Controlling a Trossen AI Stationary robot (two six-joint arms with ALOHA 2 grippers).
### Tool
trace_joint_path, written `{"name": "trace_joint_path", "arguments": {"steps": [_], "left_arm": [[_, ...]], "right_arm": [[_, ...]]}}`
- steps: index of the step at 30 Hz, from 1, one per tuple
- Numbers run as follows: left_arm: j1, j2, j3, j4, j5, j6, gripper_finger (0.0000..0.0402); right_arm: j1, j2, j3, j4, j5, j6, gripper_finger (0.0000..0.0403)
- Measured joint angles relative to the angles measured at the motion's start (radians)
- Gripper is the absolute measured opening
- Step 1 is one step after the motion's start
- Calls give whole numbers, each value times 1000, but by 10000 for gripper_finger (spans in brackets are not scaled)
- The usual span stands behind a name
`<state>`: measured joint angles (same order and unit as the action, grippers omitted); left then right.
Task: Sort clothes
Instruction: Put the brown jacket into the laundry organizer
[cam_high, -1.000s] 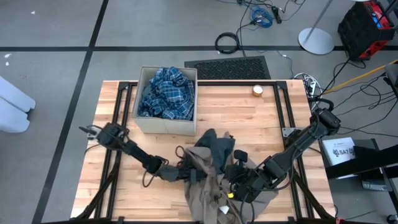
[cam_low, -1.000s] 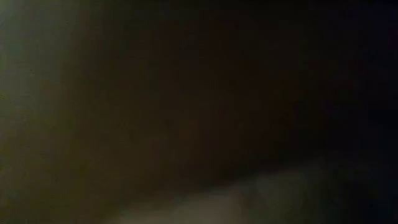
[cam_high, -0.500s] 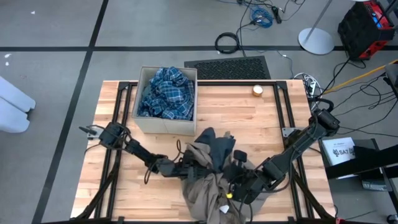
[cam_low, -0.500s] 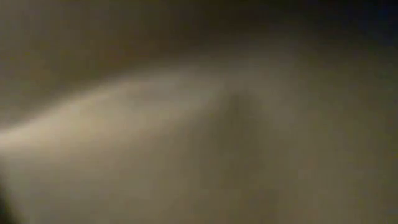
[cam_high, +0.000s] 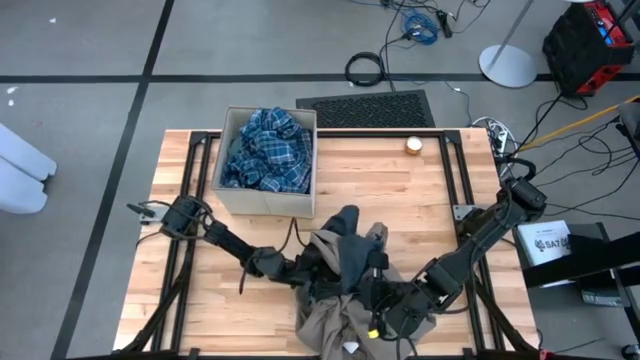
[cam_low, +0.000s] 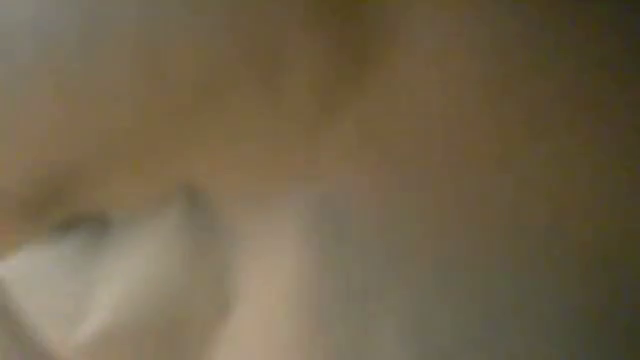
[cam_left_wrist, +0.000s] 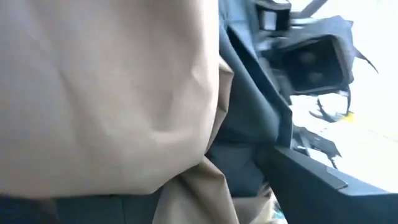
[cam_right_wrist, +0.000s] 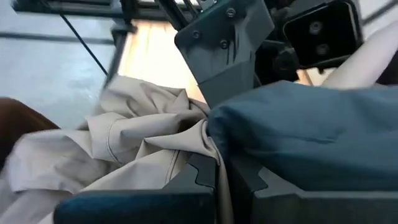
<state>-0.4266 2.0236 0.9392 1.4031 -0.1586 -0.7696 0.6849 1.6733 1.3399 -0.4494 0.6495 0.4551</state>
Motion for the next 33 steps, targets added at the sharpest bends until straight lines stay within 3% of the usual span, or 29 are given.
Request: {"name": "trace_joint_path", "arguments": {"steps": [10, 16, 21, 25, 33], "left_arm": [[8, 0, 18, 44, 186, 25, 275], [8, -5, 52, -14, 220, 94, 276], [13, -5, 77, -58, 220, 126, 276], [22, -7, 107, -131, 227, 123, 273], [31, -6, 142, -187, 303, 125, 188]], "right_arm": [[14, -24, -3, 7, 59, -33, 4], [12, -21, -6, 115, 74, -90, 4], [12, -20, -6, 99, 166, -47, 4], [12, -20, -7, 125, 177, -58, 4], [20, -21, -7, 118, 172, -108, 23]]}}
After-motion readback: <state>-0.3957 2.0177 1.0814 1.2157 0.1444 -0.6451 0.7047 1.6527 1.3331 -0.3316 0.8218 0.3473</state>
